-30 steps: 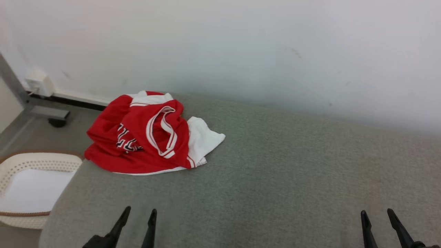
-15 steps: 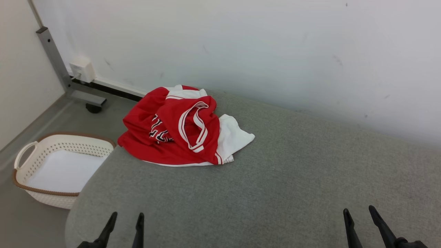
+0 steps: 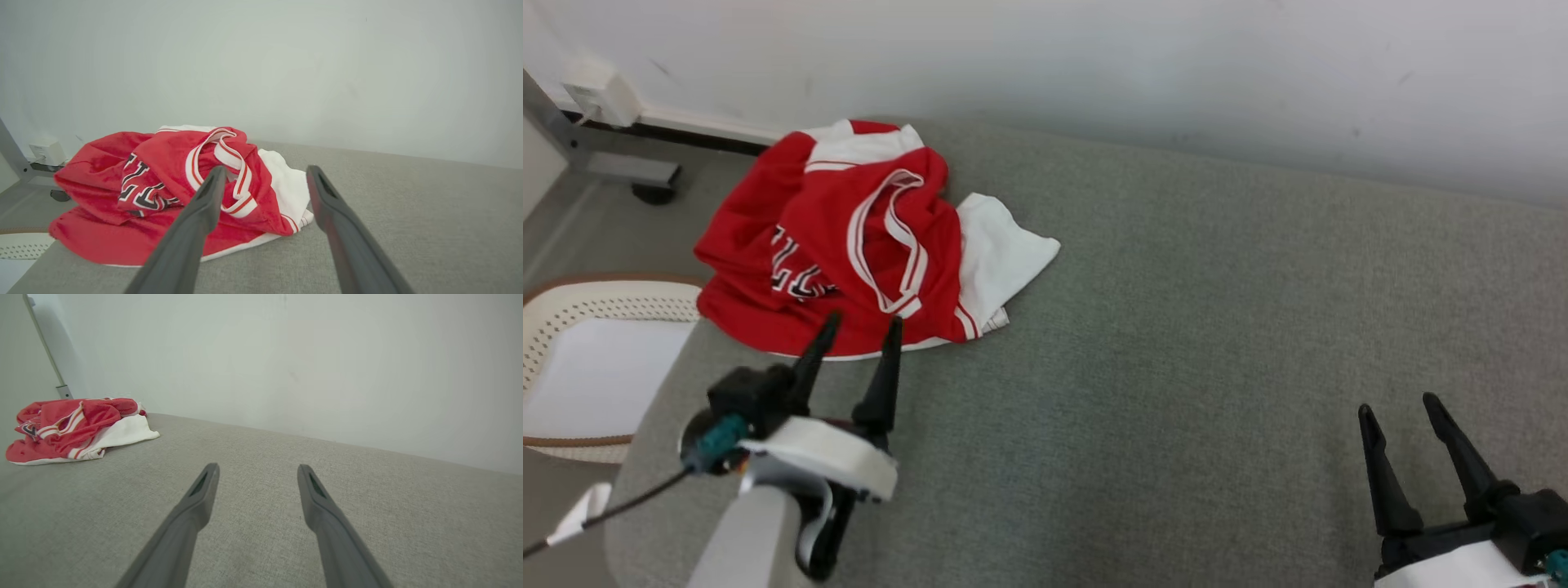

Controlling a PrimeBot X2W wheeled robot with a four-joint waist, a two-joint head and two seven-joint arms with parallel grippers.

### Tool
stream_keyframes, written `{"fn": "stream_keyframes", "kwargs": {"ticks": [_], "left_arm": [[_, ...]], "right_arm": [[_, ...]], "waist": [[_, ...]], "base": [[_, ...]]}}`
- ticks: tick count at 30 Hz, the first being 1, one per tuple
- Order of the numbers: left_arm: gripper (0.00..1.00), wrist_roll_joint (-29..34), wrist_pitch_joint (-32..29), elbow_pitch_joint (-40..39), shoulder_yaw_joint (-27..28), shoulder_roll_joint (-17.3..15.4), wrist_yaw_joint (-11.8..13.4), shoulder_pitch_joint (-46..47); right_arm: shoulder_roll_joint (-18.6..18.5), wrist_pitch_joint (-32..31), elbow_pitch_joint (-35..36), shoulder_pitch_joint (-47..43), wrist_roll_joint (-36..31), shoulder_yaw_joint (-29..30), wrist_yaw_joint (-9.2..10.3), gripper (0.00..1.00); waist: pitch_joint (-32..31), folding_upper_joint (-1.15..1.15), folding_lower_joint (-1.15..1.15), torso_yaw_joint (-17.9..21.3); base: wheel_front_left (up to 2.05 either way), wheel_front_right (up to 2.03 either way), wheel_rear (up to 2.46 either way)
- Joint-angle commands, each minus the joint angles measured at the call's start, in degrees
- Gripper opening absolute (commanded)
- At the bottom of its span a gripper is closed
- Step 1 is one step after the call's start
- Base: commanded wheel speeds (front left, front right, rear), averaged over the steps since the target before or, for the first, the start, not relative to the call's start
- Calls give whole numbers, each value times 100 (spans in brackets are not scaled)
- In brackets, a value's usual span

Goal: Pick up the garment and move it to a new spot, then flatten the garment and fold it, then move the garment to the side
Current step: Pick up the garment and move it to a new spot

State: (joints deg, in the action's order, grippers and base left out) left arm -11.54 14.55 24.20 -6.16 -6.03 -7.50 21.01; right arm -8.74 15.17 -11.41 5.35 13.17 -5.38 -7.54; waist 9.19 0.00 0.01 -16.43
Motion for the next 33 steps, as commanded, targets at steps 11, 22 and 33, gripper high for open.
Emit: {"fn": "stream_keyframes", "kwargs": {"ticks": [11, 22, 33], "left_arm": [[100, -359, -649, 1316, 314, -270, 189, 2193], [84, -200, -1242, 2559, 396, -588, 818, 2953], [0, -535, -1014, 3043, 545, -717, 629, 3036]], "right_arm": [[-108, -2, 225, 758, -71, -61, 10, 100], [-99, -11, 197, 1003, -71, -64, 15, 100], [69, -4, 149, 794, -9, -32, 13, 100]], "waist": [[1637, 0, -1, 701], [1988, 0, -1, 891], [1542, 0, -1, 914]], "base": [[0, 0, 0], [0, 0, 0], [0, 0, 0]]}}
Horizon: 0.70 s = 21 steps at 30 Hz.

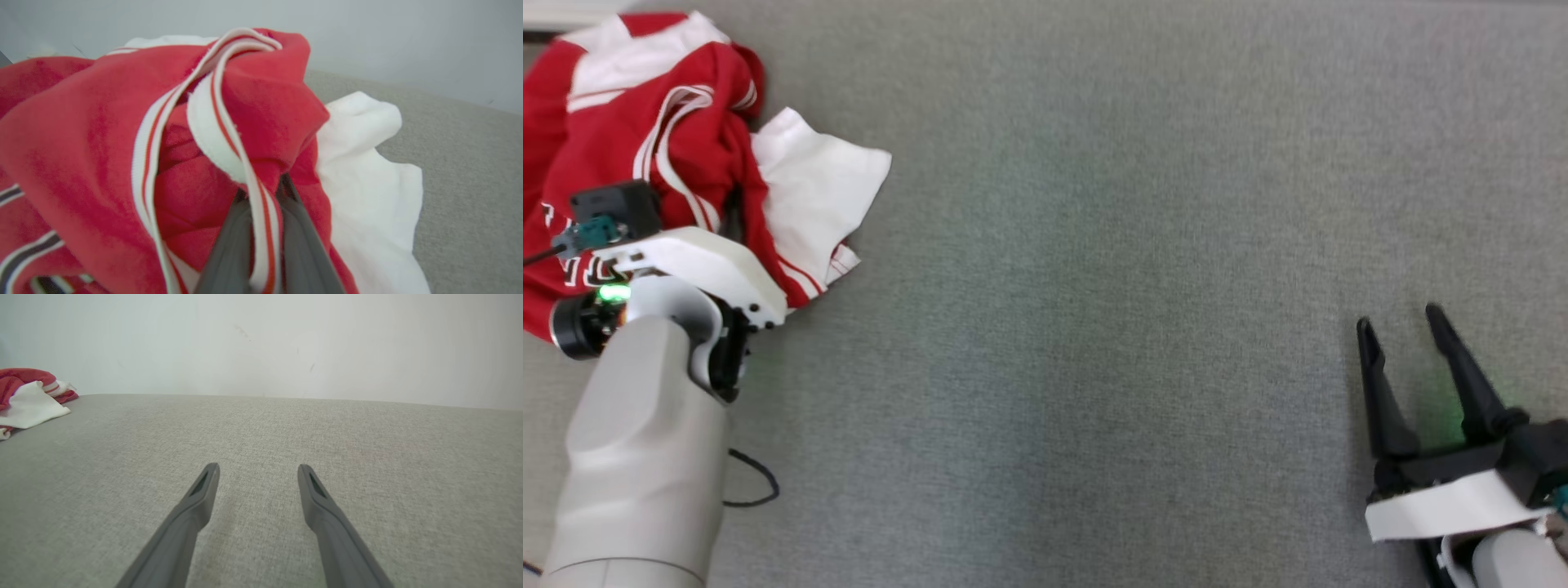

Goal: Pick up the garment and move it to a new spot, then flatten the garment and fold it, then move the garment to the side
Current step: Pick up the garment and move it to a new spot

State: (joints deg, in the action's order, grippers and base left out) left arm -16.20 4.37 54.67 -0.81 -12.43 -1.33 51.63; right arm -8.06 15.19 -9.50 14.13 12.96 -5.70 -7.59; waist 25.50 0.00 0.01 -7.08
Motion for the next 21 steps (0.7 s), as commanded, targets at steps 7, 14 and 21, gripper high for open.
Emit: {"fn": "stream_keyframes", "kwargs": {"ticks": [7, 14, 21], "left_arm": [[0, -67, 80, -477, -46, -210, -109, -109], [0, -13, -297, -1438, -180, -382, -178, -192], [0, -196, -994, -3035, -315, -397, -302, -500]], "right_arm": [[115, -5, -125, -384, 64, 8, 17, 100], [197, -5, -231, -621, 141, -70, 17, 100], [289, -5, -250, -850, 200, -108, 17, 100]], "waist": [[-778, 0, -1, -115], [-1410, 0, -1, -88], [-1813, 0, -1, 113]], "base": [[0, 0, 0], [0, 0, 0], [0, 0, 0]]}}
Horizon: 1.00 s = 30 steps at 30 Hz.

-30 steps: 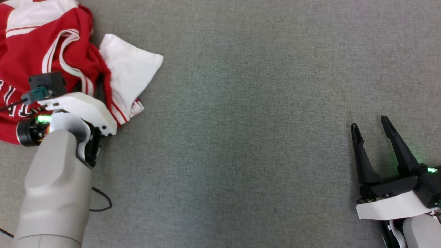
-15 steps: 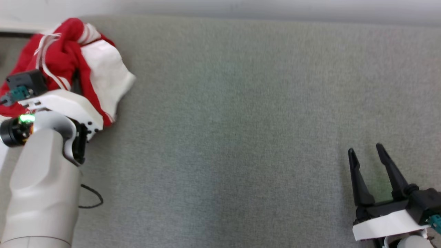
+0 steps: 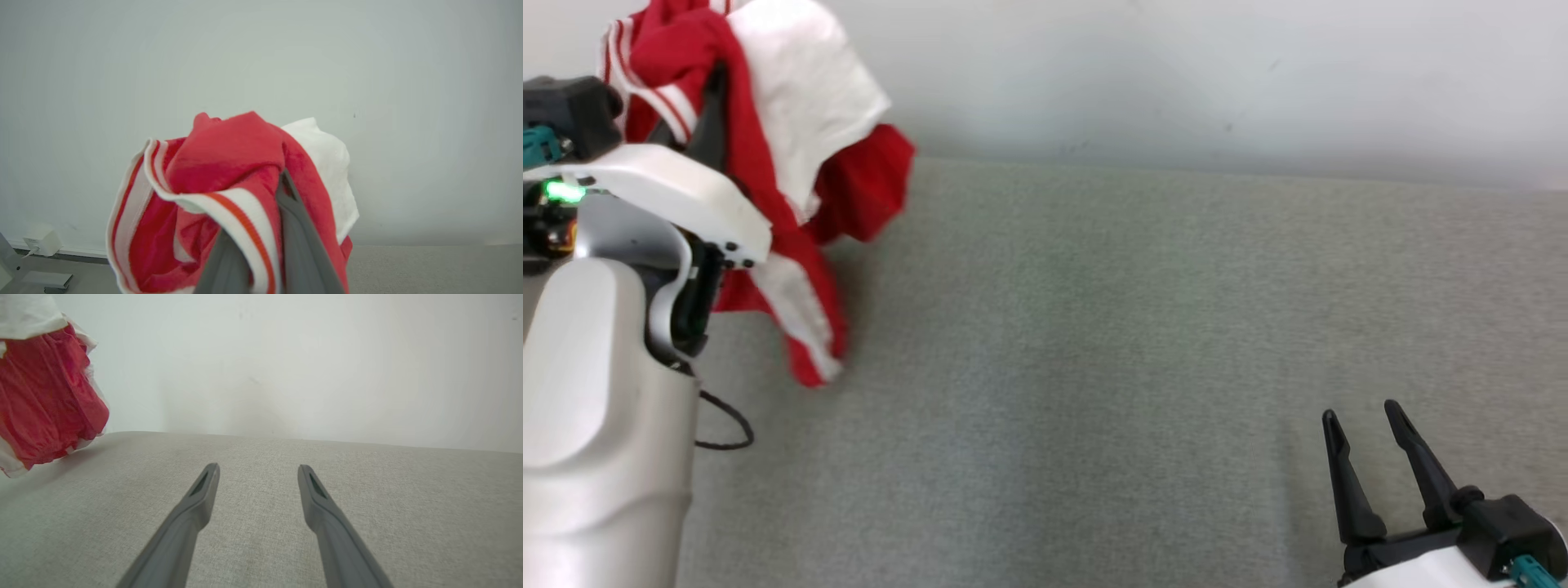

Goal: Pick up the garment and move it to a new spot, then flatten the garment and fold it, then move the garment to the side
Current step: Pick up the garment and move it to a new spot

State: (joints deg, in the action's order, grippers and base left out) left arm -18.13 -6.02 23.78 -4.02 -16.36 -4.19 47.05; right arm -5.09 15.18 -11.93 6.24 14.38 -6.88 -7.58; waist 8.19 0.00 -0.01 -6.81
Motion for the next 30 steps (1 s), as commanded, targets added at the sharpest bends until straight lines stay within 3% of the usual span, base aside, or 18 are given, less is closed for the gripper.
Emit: {"fn": "stream_keyframes", "kwargs": {"ticks": [1, 10, 18, 24, 30], "left_arm": [[0, -45, -68, -210, -18, 27, -22, -103], [0, -568, -997, -2326, -391, 430, -81, -719], [0, -921, -1483, -3463, -1042, 978, -58, -983], [0, -980, -1453, -3480, -1527, 1190, 54, -1152], [0, -1021, -1081, -2504, -1900, 1284, 166, -1484]], "right_arm": [[5, -5, -3, -91, 62, 25, 16, 100], [72, -4, 9, -279, 59, 61, 16, 100], [116, -4, -4, -243, 91, 53, 16, 100], [143, -4, -18, -178, 100, 30, 16, 100], [170, -4, -14, -160, 119, 39, 16, 100]], "waist": [[-117, 0, 1, 127], [-295, 0, 1, 697], [-318, 0, 1, 1365], [-210, 0, 1, 1808], [-112, 0, 1, 2056]], "base": [[0, 0, 0], [0, 0, 0], [0, 0, 0], [0, 0, 0], [0, 0, 0]]}}
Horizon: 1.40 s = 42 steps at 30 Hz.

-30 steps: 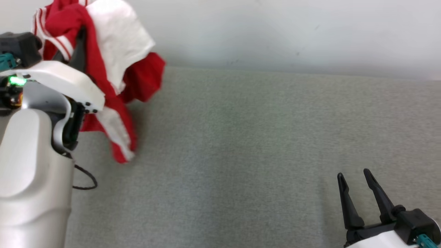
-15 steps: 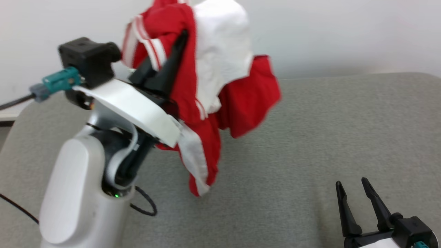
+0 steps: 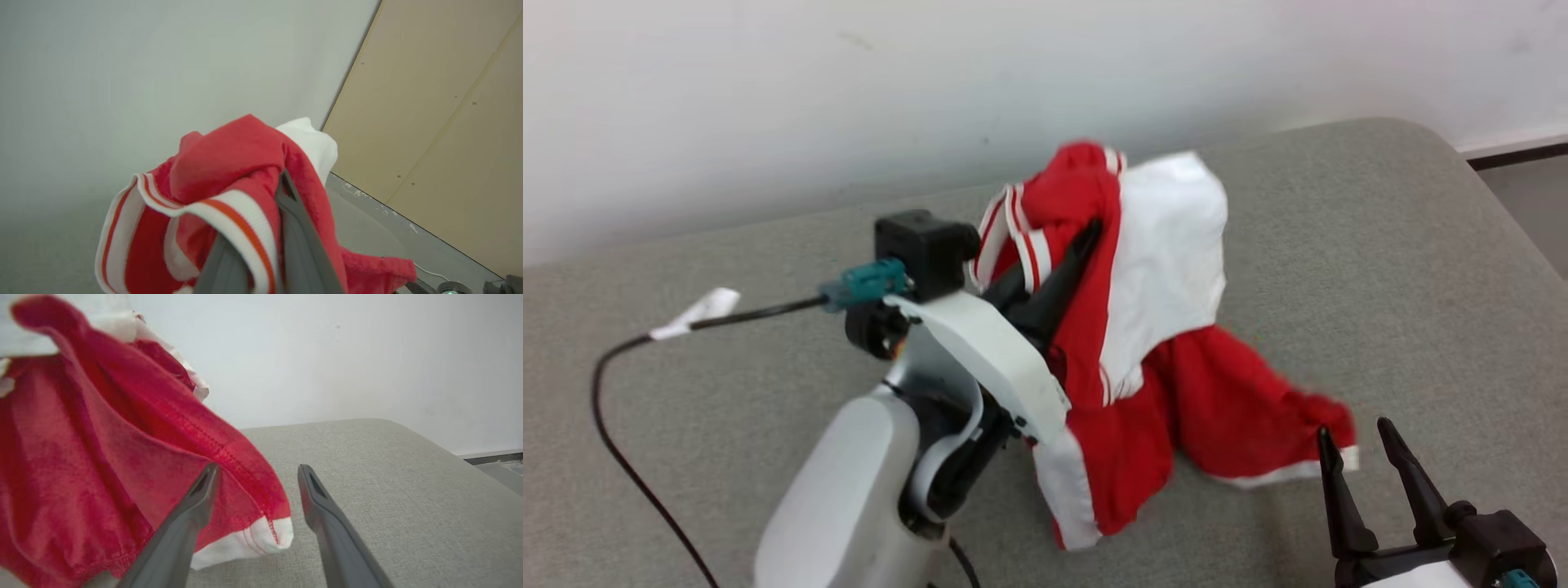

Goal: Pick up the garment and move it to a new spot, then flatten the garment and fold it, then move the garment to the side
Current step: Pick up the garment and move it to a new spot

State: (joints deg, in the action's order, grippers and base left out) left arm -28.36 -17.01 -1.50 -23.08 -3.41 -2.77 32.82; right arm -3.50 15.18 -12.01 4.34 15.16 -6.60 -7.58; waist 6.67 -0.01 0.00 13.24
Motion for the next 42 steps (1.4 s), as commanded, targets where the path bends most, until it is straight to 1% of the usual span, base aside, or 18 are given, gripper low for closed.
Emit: {"fn": "stream_keyframes", "kwargs": {"ticks": [1, 3, 5, 8, 13, 14, 15, 16, 17, 18, 19, 24, 29, 32, 36, 40, 42], "left_arm": [[0, 11, 85, 270, -65, -5, 8, -127], [0, -62, 239, 740, -140, 7, -2, -209], [0, -1, 421, 1234, -194, 9, -11, -199], [0, 21, 769, 2044, -167, 15, 23, -144], [0, 232, 1452, 3292, -108, -21, 134, 22], [16, 312, 1609, 3541, -118, -68, 149, 54], [38, 354, 1759, 3766, -118, -88, 162, 87], [38, 354, 1759, 3766, -118, -88, 162, 87], [48, 392, 1902, 3972, -112, -101, 172, 109], [83, 427, 2060, 4156, -106, -111, 182, 127], [100, 459, 2173, 4340, -113, -123, 176, 141], [100, 471, 2732, 5009, -68, -150, 170, 225], [100, 433, 3071, 5210, -8, -164, 158, 235], [100, 504, 3164, 5083, 20, -218, 202, 175], [100, 661, 3214, 4706, -61, -278, 259, 57], [100, 859, 3179, 4152, -329, -230, 130, 54], [100, 871, 2977, 3882, -483, -180, 57, 93]], "right_arm": [[14, -4, -11, 23, 42, 15, 16, 100], [18, -4, -4, 19, 46, 30, 16, 100], [21, -4, 8, 28, 44, 43, 16, 100], [25, -4, 13, 50, 31, 61, 16, 100], [32, -4, -7, 40, -10, 81, 16, 100], [33, -4, -19, 43, -18, 77, 16, 100], [32, -4, -30, 49, -26, 74, 16, 100], [32, -4, -30, 49, -26, 74, 16, 100], [33, -4, -38, 54, -33, 73, 16, 100], [32, -5, -44, 54, -34, 79, 16, 100], [32, -5, -47, 48, -35, 88, 16, 100], [1, -5, -51, -43, -58, 112, 16, 100], [-40, -5, -28, -131, -54, 162, 16, 100], [-62, -5, -10, -199, -51, 196, 16, 100], [-99, -5, 27, -288, -61, 245, 16, 100], [-141, -5, 74, -359, -65, 292, 16, 100], [-145, -5, 96, -351, -72, 294, 16, 100]], "waist": [[46, 1, 0, 65], [79, 1, 0, 83], [119, 1, 0, 85], [161, 1, 0, 73], [173, 1, 0, 6], [172, 1, 0, -5], [168, 1, 0, -16], [168, 1, 0, -16], [159, 1, 0, -28], [147, 1, 0, -44], [132, 1, 0, -64], [37, 1, 0, -173], [-66, 1, 0, -289], [-135, 1, 0, -350], [-240, 1, 0, -420], [-278, 1, 0, -470], [-286, 1, 0, -461]], "base": [[0, 0, 0], [0, 0, 0], [0, 0, 0], [0, 0, 0], [0, 0, 0], [0, 0, 0], [0, 0, 0], [0, 0, 0], [0, 0, 0], [0, 0, 0], [0, 0, 0], [0, 0, 0], [0, 0, 0], [0, 0, 0], [0, 0, 0], [0, 0, 0], [0, 0, 0]]}}
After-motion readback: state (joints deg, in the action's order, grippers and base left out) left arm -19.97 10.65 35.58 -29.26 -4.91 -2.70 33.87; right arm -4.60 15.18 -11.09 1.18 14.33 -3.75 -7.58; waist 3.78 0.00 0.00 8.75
